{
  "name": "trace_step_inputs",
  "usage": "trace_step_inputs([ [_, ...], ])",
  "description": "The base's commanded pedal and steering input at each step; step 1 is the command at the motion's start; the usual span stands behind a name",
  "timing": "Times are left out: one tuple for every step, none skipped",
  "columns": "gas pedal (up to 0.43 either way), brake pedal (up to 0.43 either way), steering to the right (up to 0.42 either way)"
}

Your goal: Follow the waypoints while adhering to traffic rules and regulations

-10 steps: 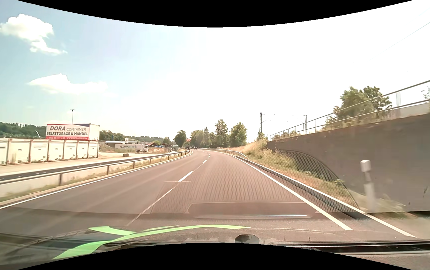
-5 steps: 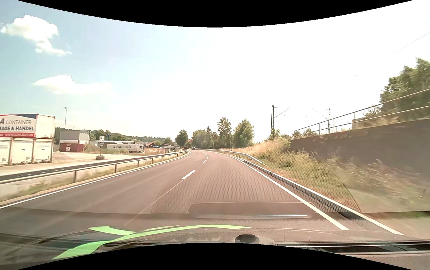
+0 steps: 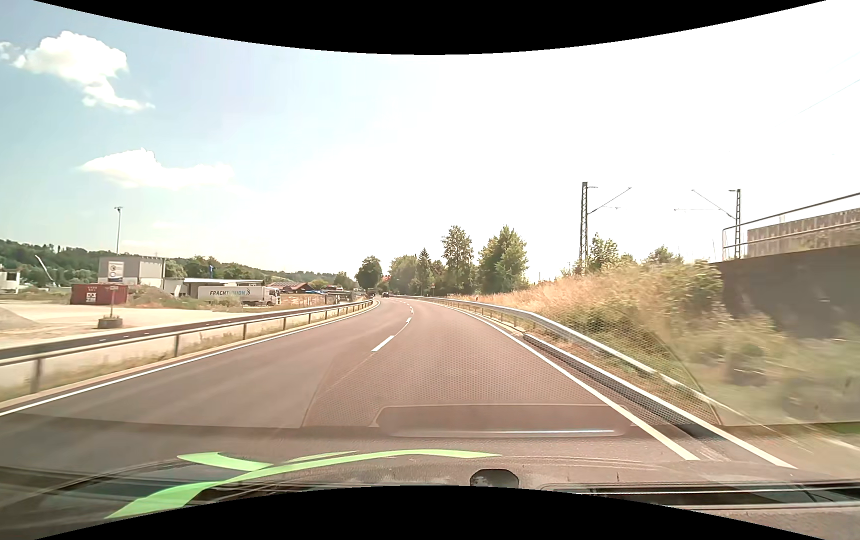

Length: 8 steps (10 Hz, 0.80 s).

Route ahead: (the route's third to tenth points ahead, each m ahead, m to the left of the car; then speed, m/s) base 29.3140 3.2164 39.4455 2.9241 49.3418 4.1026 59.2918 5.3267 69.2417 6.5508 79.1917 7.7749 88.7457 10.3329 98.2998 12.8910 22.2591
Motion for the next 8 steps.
trace_step_inputs([
  [0.157, 0.0, -0.013],
  [0.157, 0.0, -0.013],
  [0.189, 0.0, -0.013],
  [0.209, 0.0, -0.013],
  [0.209, 0.0, -0.013],
  [0.22, 0.0, -0.013],
  [0.22, 0.0, -0.013],
  [0.209, 0.0, -0.013],
])
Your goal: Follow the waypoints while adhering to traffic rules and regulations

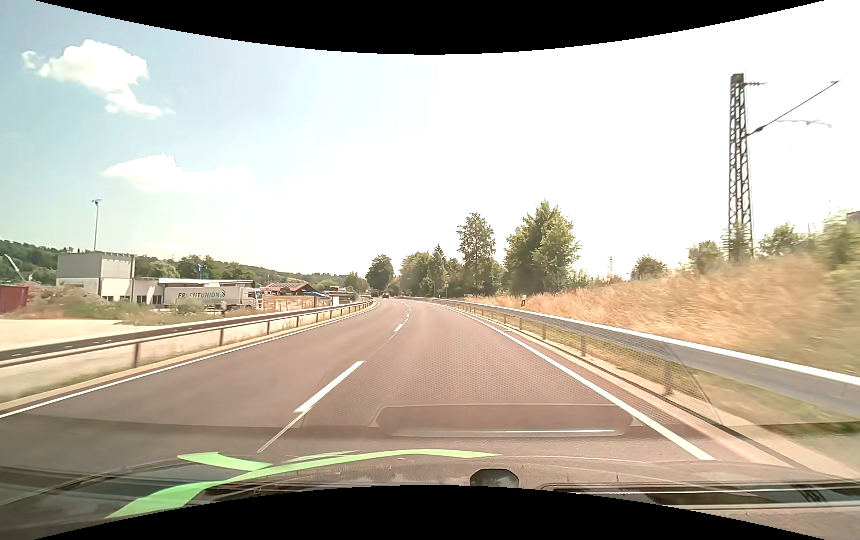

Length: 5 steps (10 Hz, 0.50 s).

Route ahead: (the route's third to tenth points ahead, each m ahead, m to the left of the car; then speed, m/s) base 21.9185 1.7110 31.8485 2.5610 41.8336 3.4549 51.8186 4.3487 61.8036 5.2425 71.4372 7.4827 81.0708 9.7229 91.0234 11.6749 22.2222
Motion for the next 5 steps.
trace_step_inputs([
  [0.177, 0.0, -0.013],
  [0.157, 0.0, -0.013],
  [0.15, 0.0, -0.013],
  [0.15, 0.0, -0.013],
  [0.15, 0.0, -0.014],
])
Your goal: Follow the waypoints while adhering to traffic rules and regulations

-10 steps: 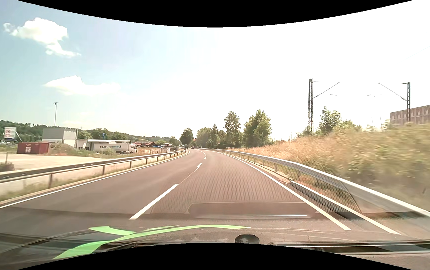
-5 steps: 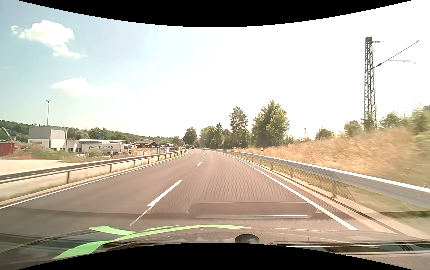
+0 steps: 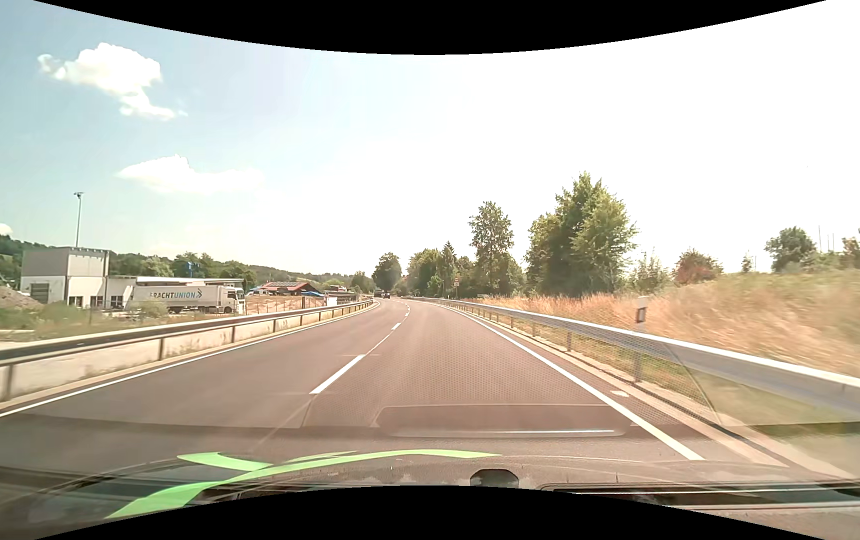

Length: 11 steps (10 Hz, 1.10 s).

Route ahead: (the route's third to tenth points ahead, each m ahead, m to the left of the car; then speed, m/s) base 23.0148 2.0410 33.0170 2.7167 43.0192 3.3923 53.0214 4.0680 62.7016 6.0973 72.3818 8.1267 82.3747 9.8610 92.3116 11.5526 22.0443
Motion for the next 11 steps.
trace_step_inputs([
  [0.15, 0.0, -0.014],
  [0.157, 0.0, -0.013],
  [0.169, 0.0, -0.013],
  [0.169, 0.0, -0.014],
  [0.157, 0.0, -0.014],
  [0.15, 0.0, -0.013],
  [0.15, 0.0, -0.014],
  [0.15, 0.0, -0.014],
  [0.157, 0.0, -0.014],
  [0.157, 0.0, -0.014],
  [0.157, 0.0, -0.014],
])
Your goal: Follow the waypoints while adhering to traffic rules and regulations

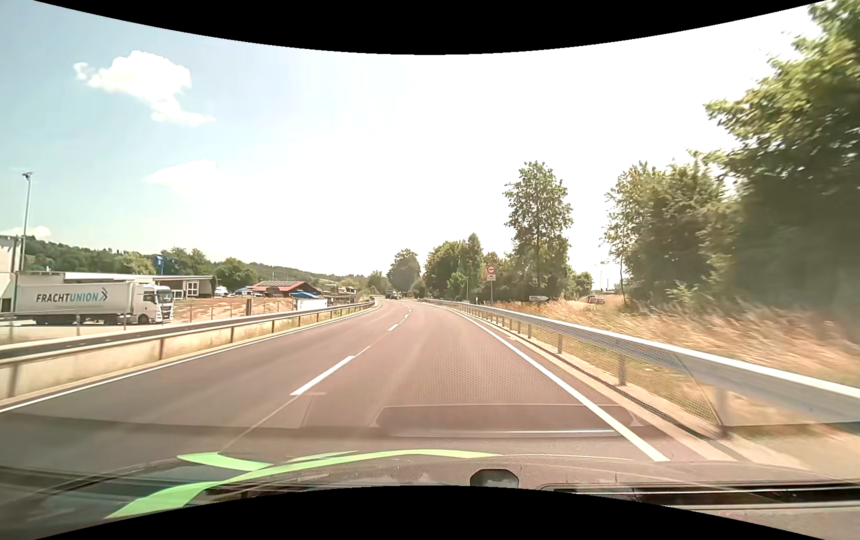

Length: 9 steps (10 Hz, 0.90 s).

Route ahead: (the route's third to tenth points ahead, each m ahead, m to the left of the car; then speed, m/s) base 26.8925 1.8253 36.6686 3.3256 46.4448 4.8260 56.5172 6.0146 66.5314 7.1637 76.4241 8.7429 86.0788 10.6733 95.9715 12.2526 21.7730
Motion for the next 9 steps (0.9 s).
trace_step_inputs([
  [0.157, 0.0, -0.014],
  [0.157, 0.0, -0.015],
  [0.157, 0.0, -0.016],
  [0.157, 0.0, -0.018],
  [0.169, 0.0, -0.019],
  [0.189, 0.0, -0.019],
  [0.209, 0.0, -0.019],
  [0.22, 0.0, -0.019],
  [0.228, 0.0, -0.019],
])
